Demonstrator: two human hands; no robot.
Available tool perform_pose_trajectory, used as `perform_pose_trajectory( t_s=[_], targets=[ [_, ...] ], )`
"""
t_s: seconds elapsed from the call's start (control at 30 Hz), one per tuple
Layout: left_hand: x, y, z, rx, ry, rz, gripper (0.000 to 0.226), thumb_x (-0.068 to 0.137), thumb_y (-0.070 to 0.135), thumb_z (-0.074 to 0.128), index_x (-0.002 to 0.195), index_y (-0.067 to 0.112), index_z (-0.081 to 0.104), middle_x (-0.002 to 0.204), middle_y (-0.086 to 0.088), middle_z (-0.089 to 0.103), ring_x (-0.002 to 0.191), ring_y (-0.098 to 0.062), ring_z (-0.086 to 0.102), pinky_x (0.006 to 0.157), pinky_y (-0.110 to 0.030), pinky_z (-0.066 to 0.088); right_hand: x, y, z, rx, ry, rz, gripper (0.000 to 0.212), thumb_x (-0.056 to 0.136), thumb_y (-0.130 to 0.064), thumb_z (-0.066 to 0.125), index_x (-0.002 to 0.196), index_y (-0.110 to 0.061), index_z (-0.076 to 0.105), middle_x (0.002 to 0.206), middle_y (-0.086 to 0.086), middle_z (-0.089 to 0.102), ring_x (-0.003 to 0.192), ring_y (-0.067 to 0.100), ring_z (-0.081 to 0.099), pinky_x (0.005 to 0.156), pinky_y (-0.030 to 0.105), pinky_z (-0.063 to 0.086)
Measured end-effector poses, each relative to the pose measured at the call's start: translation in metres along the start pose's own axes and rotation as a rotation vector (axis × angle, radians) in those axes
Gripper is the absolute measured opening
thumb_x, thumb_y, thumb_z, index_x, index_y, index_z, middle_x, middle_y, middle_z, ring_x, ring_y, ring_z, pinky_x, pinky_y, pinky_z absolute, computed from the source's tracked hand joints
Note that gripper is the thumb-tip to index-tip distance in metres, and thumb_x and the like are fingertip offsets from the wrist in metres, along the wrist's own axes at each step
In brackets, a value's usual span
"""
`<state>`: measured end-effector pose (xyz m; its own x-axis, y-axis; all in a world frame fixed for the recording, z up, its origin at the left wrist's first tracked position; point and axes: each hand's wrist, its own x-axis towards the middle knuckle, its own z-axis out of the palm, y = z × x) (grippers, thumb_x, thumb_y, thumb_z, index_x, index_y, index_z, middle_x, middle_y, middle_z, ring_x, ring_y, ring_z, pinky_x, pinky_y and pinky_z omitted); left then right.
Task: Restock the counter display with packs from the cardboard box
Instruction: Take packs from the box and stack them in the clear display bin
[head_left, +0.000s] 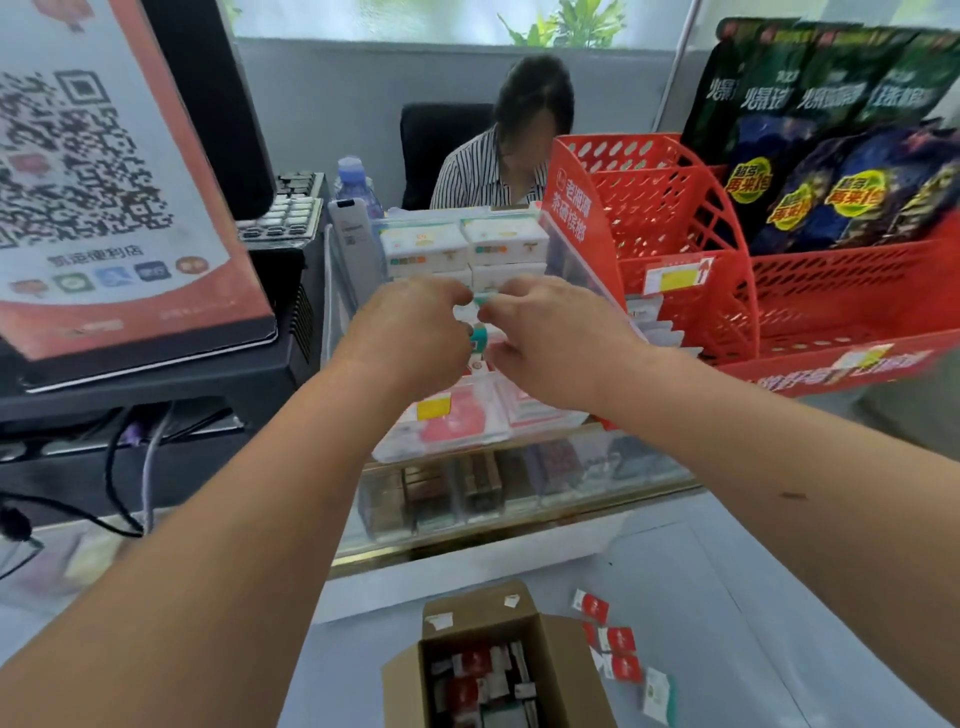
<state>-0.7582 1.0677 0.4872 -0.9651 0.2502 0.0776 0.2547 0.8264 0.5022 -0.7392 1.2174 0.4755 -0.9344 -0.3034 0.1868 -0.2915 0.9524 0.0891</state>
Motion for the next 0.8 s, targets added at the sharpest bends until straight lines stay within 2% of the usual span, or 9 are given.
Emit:
perform_pose_trajectory(
  t_s=[0.2,0.27,0.37,0.5,0.57,0.67,0.8],
  targets=[
    [-0.073,0.023,0.001,0.043,0.142,-0.015,0.038,0.089,0.029,0.061,0.128,0.029,0.061,0.128,0.000,0.064,0.114,-0.024,0.058,0.097,-0.040,0.049,-0.068,0.004,-0.006,0.081,0.093,-0.033,0.038,0.093,-0.034,0.051,0.126,-0.017,0.060,0.123,0.007,0.058,0.111,0.032,0.056,0.089,0.046,0.052],
    [-0.096,0.028,0.014,0.036,0.139,-0.038,0.037,0.088,0.030,0.063,0.126,0.030,0.063,0.125,0.001,0.065,0.111,-0.023,0.060,0.096,-0.038,0.049,-0.093,0.006,0.004,0.125,0.098,-0.057,0.036,0.093,-0.033,0.051,0.124,-0.017,0.061,0.124,0.007,0.058,0.110,0.031,0.056,0.087,0.045,0.053],
    [-0.120,0.027,0.042,0.025,0.062,-0.088,0.039,0.087,0.032,0.064,0.126,0.032,0.062,0.126,0.003,0.065,0.111,-0.021,0.060,0.097,-0.039,0.049,-0.120,0.005,0.030,0.160,0.061,-0.074,0.031,0.094,-0.034,0.052,0.118,-0.018,0.063,0.121,0.006,0.059,0.108,0.030,0.056,0.084,0.045,0.054],
    [-0.139,0.014,0.082,-0.007,-0.031,-0.134,0.034,0.089,0.028,0.065,0.123,0.032,0.063,0.117,0.003,0.068,0.102,-0.020,0.062,0.090,-0.038,0.053,-0.147,-0.002,0.073,0.195,-0.025,-0.036,0.029,0.094,-0.034,0.054,0.117,-0.019,0.064,0.118,0.006,0.059,0.106,0.029,0.056,0.082,0.045,0.054],
    [-0.141,0.000,0.107,0.021,-0.071,-0.133,0.037,0.091,0.029,0.064,0.127,0.029,0.061,0.121,0.004,0.066,0.104,-0.020,0.060,0.089,-0.036,0.051,-0.157,-0.008,0.099,0.204,-0.066,-0.021,0.029,0.094,-0.031,0.053,0.117,-0.018,0.064,0.116,0.006,0.059,0.103,0.029,0.057,0.081,0.044,0.054],
    [-0.143,-0.029,0.151,0.051,-0.142,-0.147,0.043,0.091,0.034,0.063,0.133,0.031,0.056,0.129,0.003,0.063,0.113,-0.023,0.058,0.092,-0.042,0.051,-0.168,-0.019,0.144,0.213,-0.165,0.009,0.031,0.095,-0.030,0.053,0.121,-0.016,0.063,0.118,0.007,0.057,0.106,0.031,0.056,0.084,0.044,0.052],
    [-0.149,-0.080,0.217,0.042,-0.278,-0.174,0.042,0.089,0.035,0.064,0.130,0.034,0.058,0.129,0.004,0.062,0.115,-0.024,0.057,0.092,-0.038,0.050,-0.183,-0.032,0.215,0.207,-0.338,0.084,0.035,0.097,-0.031,0.051,0.128,-0.016,0.059,0.128,0.007,0.053,0.116,0.029,0.053,0.092,0.041,0.050]
  ],
)
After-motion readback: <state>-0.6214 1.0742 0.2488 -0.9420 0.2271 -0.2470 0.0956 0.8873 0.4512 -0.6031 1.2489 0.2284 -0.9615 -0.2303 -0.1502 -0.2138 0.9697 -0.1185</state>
